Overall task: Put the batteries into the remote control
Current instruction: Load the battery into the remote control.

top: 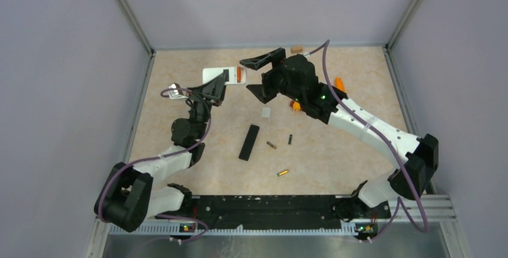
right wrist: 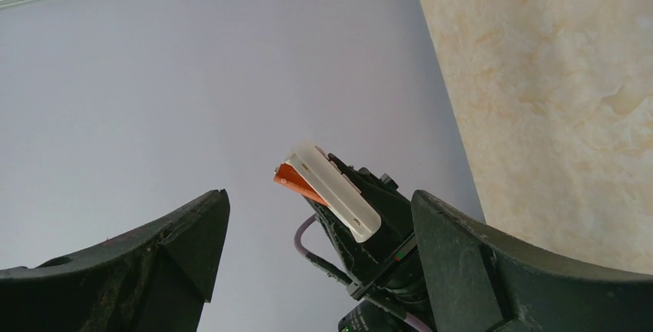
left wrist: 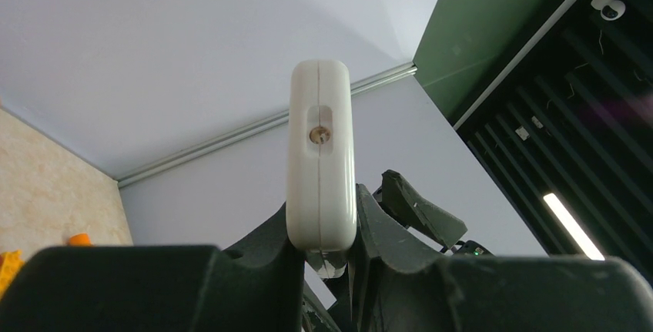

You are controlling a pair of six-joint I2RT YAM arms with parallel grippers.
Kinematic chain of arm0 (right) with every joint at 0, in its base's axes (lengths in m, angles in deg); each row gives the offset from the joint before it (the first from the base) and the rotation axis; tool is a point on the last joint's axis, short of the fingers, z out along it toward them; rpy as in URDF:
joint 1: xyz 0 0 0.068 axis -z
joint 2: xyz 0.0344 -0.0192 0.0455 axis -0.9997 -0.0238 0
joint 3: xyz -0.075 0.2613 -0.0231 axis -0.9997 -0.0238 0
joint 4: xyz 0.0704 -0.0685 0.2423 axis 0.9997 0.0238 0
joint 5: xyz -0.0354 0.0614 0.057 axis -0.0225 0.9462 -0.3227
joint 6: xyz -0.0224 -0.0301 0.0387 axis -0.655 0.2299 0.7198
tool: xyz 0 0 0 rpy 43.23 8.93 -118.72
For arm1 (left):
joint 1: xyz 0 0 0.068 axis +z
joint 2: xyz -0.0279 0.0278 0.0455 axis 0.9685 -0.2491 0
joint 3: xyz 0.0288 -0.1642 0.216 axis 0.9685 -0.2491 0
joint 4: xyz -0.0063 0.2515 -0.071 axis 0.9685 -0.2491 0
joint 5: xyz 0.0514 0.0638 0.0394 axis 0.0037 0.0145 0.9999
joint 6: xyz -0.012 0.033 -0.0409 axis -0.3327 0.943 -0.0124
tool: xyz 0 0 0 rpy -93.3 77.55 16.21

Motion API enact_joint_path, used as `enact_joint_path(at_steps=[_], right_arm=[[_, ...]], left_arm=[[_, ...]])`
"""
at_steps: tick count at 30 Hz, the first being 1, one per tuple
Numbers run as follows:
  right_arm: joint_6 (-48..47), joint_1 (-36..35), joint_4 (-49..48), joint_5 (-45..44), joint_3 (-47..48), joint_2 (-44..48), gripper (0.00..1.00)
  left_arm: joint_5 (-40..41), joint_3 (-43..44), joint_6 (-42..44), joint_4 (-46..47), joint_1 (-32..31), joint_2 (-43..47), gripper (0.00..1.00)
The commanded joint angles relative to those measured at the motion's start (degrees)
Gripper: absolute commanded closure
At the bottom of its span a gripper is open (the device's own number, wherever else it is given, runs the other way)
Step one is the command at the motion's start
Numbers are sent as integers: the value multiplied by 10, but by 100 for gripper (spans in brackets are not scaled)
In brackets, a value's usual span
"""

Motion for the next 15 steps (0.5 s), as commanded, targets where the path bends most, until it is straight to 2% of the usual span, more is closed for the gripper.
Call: enact_joint_path(at_steps=[1, 15], right_arm=[[7, 3, -32, 10, -1, -6, 11], [31, 6, -79, 47, -12, -25, 20]], left_arm=[[-8, 14, -6, 67, 2, -8, 100], [-18, 16, 3, 69, 2, -9, 100]])
